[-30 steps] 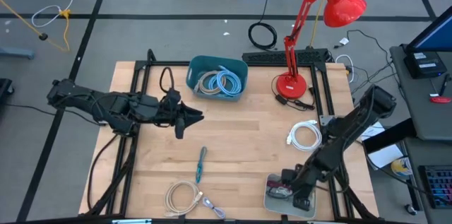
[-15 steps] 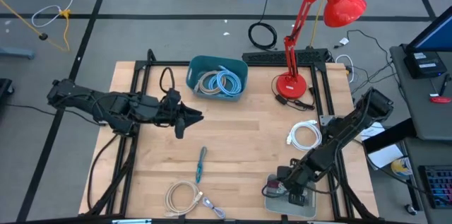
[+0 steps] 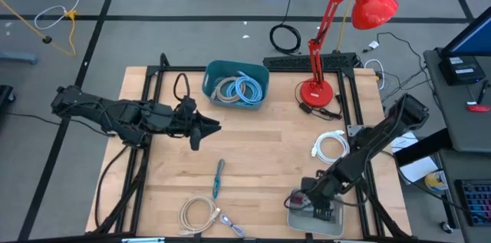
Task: Sort cables into bins
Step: Put the white charger cable into the gray bin, then put the blue patterned charger cable into the gray bin
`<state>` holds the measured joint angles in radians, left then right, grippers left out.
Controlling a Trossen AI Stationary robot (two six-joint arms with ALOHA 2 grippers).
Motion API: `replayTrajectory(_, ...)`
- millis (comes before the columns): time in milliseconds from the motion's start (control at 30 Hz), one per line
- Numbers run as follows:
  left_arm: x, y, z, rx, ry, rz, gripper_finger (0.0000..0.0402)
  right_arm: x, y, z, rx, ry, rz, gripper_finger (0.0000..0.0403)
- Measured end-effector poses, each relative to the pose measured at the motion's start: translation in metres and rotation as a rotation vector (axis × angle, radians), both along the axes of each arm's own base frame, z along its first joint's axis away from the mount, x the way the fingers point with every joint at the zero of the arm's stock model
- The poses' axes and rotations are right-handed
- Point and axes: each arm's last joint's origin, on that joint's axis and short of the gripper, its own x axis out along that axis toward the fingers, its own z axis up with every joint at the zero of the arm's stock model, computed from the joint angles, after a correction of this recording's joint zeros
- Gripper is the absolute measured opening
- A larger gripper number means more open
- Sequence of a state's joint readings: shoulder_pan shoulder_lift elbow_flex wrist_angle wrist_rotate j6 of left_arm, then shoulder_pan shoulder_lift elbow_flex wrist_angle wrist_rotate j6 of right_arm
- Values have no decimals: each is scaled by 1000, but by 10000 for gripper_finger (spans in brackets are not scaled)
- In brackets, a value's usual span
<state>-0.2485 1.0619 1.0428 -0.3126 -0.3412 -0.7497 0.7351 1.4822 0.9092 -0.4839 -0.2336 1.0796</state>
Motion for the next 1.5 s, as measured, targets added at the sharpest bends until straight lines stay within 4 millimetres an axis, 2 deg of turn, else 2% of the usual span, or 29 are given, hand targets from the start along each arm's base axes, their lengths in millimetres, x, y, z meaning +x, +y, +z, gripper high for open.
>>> replayTrajectory(133,0,0,0,4,0,-2,120,0,-7,14,14,-60,-60,164)
replayTrajectory(267,0,0,0,5,2,-3,120,3,-20,40,26,-218,-152,164)
replayTrajectory(500,-3,-7,-10,-43,97,-16,120,15,-46,107,135,-762,-347,154)
replayTrajectory(600,-1,-16,-24,-77,197,-20,120,19,-58,132,149,-988,-399,153)
replayTrajectory(700,5,-31,-41,-132,309,-28,120,24,-68,147,143,-1137,-425,153)
replayTrajectory(867,26,-64,-84,-216,503,-34,120,30,-80,155,124,-1241,-424,153)
replayTrajectory(1100,51,-100,-146,-397,690,81,120,34,-89,151,135,-1199,-339,156)
replayTrajectory(1233,62,-108,-169,-477,774,165,120,34,-89,148,102,-1180,-318,157)
replayTrajectory(1500,78,-101,-192,-552,886,197,120,34,-90,144,37,-1171,-273,155)
